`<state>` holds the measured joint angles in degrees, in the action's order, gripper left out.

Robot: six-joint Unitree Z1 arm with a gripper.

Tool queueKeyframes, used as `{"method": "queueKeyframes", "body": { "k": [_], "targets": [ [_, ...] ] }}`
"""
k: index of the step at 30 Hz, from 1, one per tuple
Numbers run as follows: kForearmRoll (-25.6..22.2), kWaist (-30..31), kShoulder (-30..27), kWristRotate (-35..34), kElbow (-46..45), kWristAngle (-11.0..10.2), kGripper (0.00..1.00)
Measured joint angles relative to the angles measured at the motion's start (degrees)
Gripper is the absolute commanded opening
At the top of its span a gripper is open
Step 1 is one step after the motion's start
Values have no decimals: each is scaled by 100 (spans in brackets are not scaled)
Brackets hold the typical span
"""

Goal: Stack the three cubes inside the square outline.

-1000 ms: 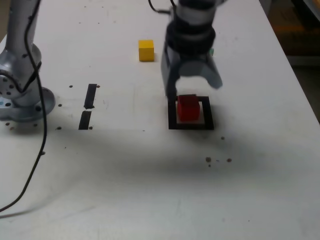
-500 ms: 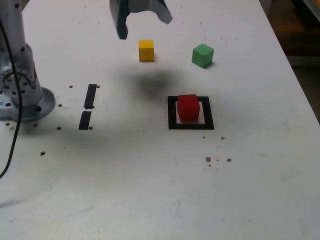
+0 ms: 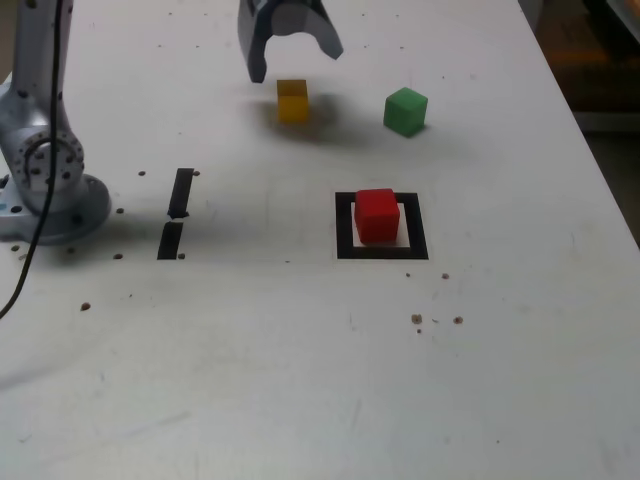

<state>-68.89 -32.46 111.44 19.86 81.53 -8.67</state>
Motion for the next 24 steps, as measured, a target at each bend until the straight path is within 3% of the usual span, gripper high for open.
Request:
{"method": "queueKeyframes", "body": {
  "k": [7,15,18,24],
  "targets": [
    [179,54,110,193,-257,133,89],
    [755,54,348,408,-590,331,80],
    [808,55,402,422,-640,360,71],
    [825,54,331,418,-563,336,43]
  ]
}}
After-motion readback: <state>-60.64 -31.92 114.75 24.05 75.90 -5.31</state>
